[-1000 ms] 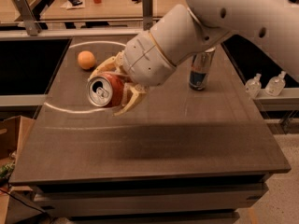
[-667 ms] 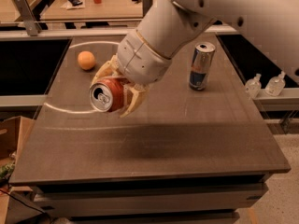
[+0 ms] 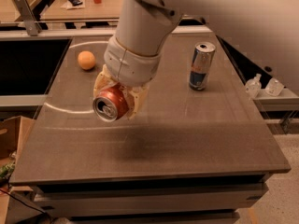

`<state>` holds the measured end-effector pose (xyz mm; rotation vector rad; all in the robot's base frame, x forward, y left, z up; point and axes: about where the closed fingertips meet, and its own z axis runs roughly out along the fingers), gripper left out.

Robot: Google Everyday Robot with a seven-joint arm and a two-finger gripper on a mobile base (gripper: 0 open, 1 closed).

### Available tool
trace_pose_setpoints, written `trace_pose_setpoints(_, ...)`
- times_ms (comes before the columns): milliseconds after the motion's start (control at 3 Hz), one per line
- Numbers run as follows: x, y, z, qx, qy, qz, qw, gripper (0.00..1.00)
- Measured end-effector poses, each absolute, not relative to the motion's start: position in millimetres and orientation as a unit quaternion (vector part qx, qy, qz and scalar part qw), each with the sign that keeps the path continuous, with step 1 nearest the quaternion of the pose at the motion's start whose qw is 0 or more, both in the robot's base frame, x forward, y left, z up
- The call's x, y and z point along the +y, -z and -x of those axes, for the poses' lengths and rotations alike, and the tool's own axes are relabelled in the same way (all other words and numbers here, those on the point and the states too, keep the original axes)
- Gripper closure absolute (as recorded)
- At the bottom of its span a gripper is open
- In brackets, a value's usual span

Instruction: Knock coke can over

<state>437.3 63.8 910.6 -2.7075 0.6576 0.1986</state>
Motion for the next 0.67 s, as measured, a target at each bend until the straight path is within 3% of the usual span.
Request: trace_pose_setpoints(667, 61.1, -888.2, -442.9, 0.208, 0.059, 0.966, 0.142, 1.0)
